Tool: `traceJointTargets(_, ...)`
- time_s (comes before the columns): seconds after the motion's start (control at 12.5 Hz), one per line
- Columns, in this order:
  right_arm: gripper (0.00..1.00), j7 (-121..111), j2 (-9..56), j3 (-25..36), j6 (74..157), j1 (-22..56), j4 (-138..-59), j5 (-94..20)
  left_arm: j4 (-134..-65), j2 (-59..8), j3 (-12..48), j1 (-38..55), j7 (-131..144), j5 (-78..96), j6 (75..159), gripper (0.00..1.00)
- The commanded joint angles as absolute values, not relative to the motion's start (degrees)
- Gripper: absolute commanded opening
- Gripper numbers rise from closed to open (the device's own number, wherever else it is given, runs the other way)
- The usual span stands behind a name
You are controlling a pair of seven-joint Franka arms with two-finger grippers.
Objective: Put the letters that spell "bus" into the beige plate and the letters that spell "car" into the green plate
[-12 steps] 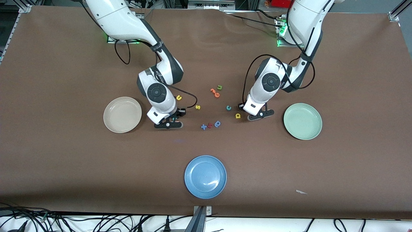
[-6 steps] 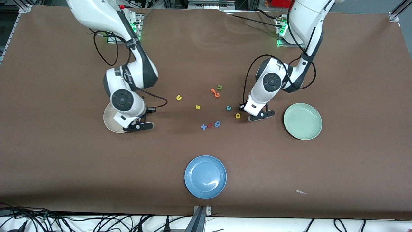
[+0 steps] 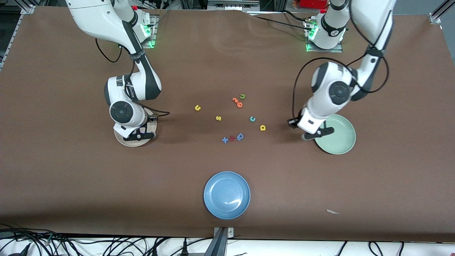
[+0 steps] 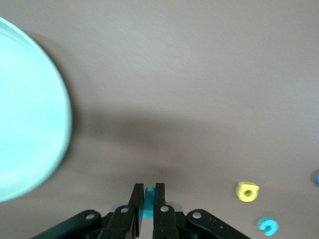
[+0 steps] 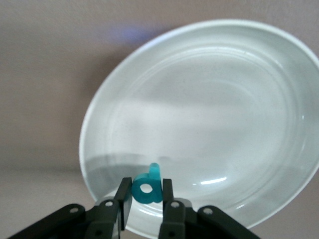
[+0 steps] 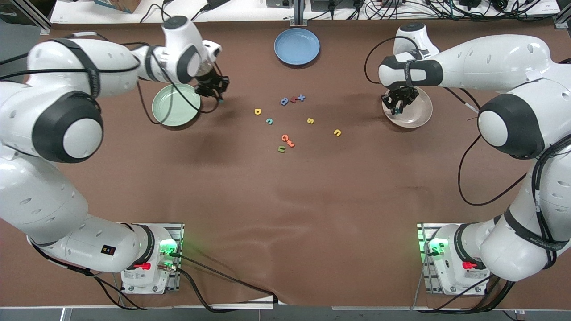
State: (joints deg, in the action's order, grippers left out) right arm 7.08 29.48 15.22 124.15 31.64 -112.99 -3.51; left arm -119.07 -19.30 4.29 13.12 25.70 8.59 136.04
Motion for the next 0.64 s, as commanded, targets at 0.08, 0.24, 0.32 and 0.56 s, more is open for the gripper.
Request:
traceJointTargets(0.08,0.99,6.5,28.04,15.12,122.7,31.55,-112.94,-4.39,-120.06,-17.93,4.66,5.2,14.78,4.17,133.77,0.0)
traceJointTargets(0.24,0.99,9.73,27.16,14.16,119.99,31.99,-111.37,-4.48,-119.89,-19.5,4.92,1.51,13.71,-3.31,134.2,0.0)
traceJointTargets(0.32,0.99,13.58,26.38,12.41,118.75,32.08,-110.66,-4.48,-119.19,-20.56,4.92,0.97,13.54,-4.3,134.38,0.0)
traceJointTargets(0.56,0.96,30.09,25.14,4.86,119.0,32.17,-110.65,-4.48,-118.39,-22.15,4.92,0.35,12.83,-3.61,134.74,0.13)
